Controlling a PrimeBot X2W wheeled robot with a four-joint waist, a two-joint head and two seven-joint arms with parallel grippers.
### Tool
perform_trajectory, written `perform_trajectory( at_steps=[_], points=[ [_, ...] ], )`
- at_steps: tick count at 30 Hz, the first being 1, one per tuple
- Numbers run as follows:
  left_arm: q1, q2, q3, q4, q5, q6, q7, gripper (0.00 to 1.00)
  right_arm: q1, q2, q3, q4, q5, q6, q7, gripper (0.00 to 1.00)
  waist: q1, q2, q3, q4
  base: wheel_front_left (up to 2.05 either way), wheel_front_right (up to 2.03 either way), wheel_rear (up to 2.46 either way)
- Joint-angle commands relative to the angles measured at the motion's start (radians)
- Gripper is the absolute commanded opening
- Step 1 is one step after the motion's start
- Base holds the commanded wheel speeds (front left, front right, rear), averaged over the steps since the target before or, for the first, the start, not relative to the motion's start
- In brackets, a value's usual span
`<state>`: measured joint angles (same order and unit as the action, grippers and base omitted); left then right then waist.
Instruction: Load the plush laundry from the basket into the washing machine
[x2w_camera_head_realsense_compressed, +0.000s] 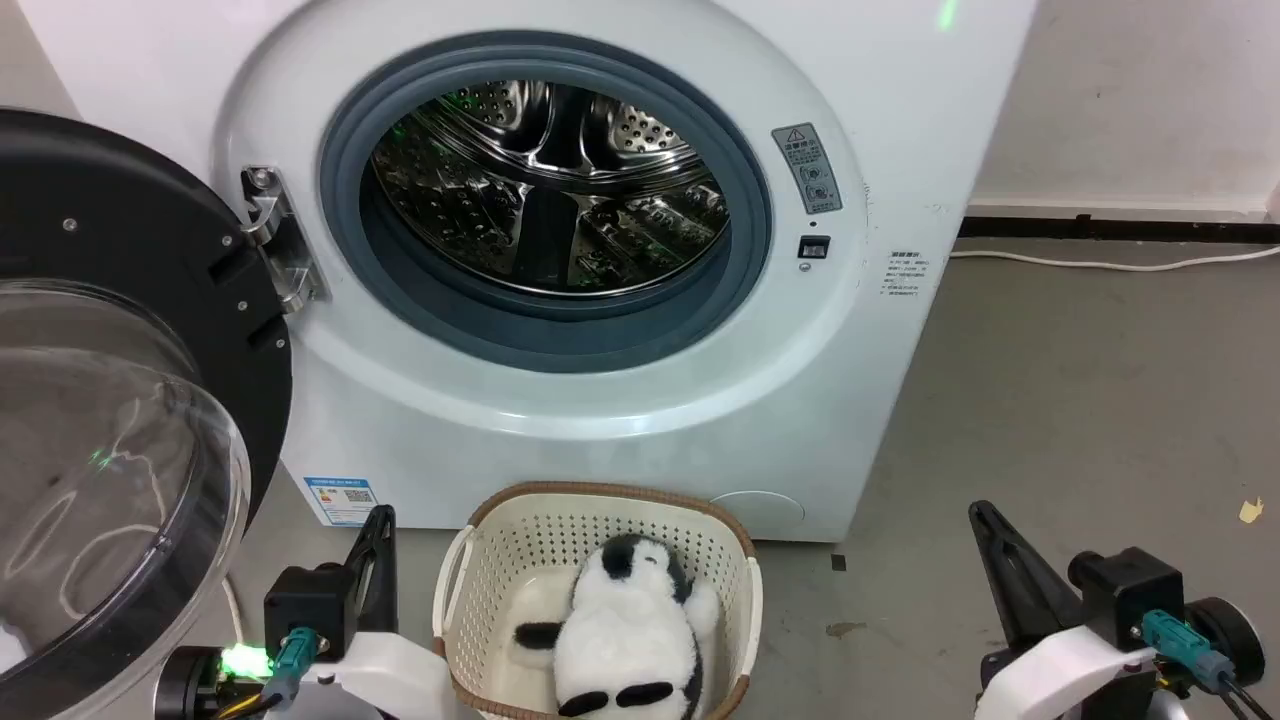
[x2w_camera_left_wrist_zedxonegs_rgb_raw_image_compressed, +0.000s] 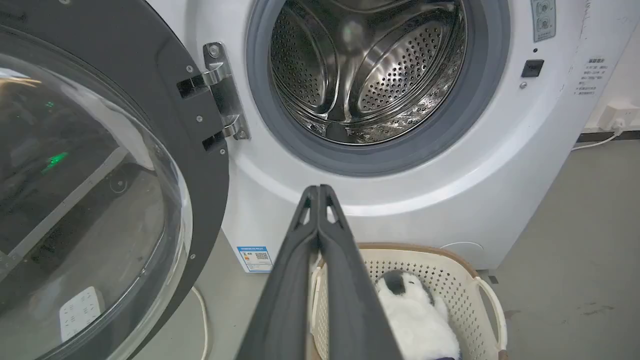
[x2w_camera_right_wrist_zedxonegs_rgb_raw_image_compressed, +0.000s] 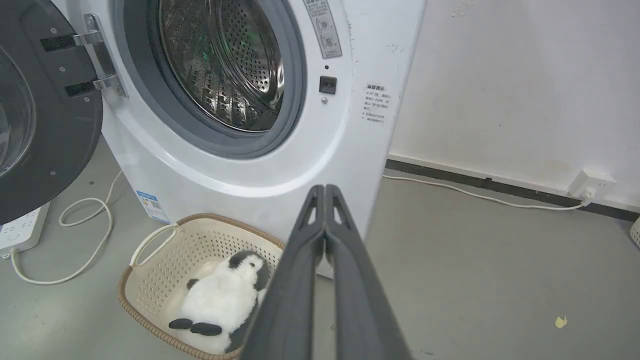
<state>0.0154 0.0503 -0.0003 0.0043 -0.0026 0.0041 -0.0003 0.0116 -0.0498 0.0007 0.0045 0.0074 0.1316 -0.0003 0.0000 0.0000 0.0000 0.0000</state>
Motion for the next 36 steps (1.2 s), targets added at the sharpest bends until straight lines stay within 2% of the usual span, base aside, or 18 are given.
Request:
perform_trajectory(
  at_steps=[1,36],
  points=[
    [-0.015,0.000,0.000,-0.004,0.003,-0.004,0.000,0.00,-0.012,0.000,-0.001,-0.005,-0.007,-0.001,0.000,0.00,0.0000,0.0000,0.000,0.000,0.00,0.00,0.00],
    [-0.015,0.000,0.000,-0.004,0.003,-0.004,0.000,0.00,-0.012,0.000,-0.001,-0.005,-0.007,-0.001,0.000,0.00,0.0000,0.0000,0.000,0.000,0.00,0.00,0.00]
  ],
)
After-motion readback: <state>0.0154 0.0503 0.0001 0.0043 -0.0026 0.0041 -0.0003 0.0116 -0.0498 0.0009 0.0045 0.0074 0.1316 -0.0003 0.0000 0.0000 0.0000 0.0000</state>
